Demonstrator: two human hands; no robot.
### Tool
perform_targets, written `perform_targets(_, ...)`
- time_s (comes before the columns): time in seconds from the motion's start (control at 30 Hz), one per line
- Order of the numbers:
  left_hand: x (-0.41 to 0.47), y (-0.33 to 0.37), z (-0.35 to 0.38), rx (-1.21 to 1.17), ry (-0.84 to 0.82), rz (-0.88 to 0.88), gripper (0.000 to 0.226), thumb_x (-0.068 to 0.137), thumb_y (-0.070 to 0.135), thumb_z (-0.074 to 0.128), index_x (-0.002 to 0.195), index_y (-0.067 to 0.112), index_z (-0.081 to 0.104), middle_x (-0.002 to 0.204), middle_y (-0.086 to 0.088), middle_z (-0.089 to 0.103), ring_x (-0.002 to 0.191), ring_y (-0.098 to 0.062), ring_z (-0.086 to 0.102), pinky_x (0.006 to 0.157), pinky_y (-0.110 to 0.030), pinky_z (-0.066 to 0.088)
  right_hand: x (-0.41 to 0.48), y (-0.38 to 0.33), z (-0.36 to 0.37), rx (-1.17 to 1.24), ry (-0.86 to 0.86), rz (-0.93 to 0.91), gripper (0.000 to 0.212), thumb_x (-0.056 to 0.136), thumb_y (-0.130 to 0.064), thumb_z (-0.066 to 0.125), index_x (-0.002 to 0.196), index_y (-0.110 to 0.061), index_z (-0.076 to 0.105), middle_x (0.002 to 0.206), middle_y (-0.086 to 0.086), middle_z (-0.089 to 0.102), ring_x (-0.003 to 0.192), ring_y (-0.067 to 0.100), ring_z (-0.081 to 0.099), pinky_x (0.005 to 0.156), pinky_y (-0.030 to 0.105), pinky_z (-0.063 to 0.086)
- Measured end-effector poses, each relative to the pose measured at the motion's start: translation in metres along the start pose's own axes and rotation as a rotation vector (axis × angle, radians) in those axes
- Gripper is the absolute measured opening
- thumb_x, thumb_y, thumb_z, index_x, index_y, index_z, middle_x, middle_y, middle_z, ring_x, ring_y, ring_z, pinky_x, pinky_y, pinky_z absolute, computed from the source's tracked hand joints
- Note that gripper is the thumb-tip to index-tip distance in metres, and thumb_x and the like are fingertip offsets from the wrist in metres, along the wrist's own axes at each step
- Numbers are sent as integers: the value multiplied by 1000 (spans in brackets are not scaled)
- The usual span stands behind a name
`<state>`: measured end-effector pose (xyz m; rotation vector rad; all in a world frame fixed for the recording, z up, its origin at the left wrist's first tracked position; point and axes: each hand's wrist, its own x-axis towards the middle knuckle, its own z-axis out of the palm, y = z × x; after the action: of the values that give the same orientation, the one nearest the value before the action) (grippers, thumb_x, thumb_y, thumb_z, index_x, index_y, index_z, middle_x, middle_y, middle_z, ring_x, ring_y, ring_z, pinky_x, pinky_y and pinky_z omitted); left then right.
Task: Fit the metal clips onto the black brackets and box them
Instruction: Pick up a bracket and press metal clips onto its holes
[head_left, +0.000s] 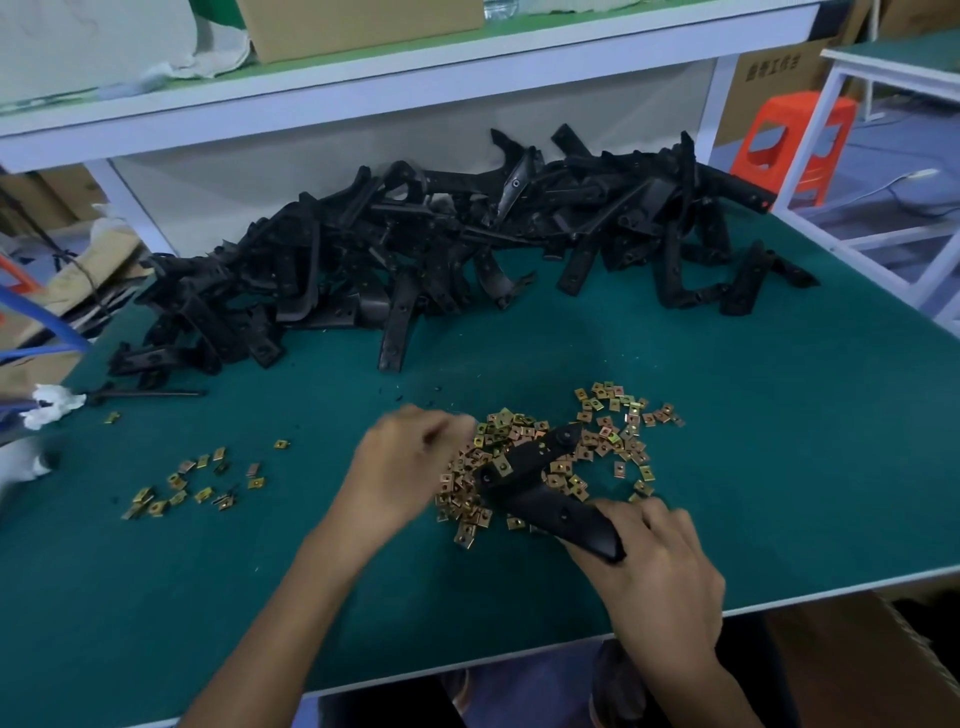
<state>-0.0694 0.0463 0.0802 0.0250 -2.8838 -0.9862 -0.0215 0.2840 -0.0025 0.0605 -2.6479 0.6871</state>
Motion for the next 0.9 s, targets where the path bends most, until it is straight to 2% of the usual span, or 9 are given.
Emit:
perform_targets(0.1,32,-31,-6,143,124,-107,21,101,30,59,101,18,76,103,-3,71,95,-20,64,85,-38,54,1,-1,-2,8,-6,1,37,62,-45,94,91,-29,77,79,-6,58,77,25,59,48,27,37)
perform_targets(0.2,49,-50,2,259,4,-145,23,98,34,63,113,22,75,114,-5,69,108,-25,63,92,-42,54,1,-2,-3,20,-12,13,36,63,-45,94,91,-30,77,79,-6,58,78,25,59,48,28,38)
perform_targets(0.3,54,-57,10,290,-23,-128,21,96,33,66,113,24,73,112,-6,66,108,-25,62,90,-40,54,1,-2,-2,24,-19,25,34,63,-43,94,91,-33,76,80,-7,58,79,25,59,48,29,38)
perform_targets(0.4,57,-56,8,261,-34,-126,11,92,30,71,101,25,72,97,4,65,99,-20,63,78,-30,48,1,-2,-2,15,-18,8,36,62,-43,94,90,-32,76,79,-7,58,77,25,60,49,27,35)
perform_targets(0.53,57,-49,2,46,-10,-178,14,87,27,76,81,26,64,85,11,66,86,-9,64,64,-16,44,1,-2,-2,2,-13,2,37,61,-45,94,90,-32,77,77,-8,57,76,24,59,50,26,33)
perform_targets(0.63,50,-34,-3,-181,-11,-180,9,90,24,73,92,25,65,82,1,71,75,-10,65,64,-26,49,1,-2,-1,-4,-1,-1,37,61,-45,95,89,-32,76,77,-8,57,75,24,59,49,26,33)
perform_targets(0.7,41,-21,-6,-306,-59,-104,12,93,23,70,100,32,66,82,-2,71,70,-9,61,66,-28,49,1,-2,-1,-3,8,-11,37,60,-44,95,89,-32,76,78,-8,58,75,24,59,50,25,32)
perform_targets(0.8,29,0,-10,-428,-123,14,12,92,20,73,95,31,74,85,4,73,75,-5,65,70,-17,52,1,-1,-1,-20,5,-22,38,60,-45,95,91,-32,77,78,-9,58,76,23,59,50,25,31)
perform_targets(0.9,21,17,-12,-626,-202,-29,6,83,28,80,87,24,77,80,2,72,73,-9,64,70,-19,55,1,0,0,-34,-4,-28,41,60,-46,95,93,-31,77,79,-9,60,77,21,59,51,24,32)
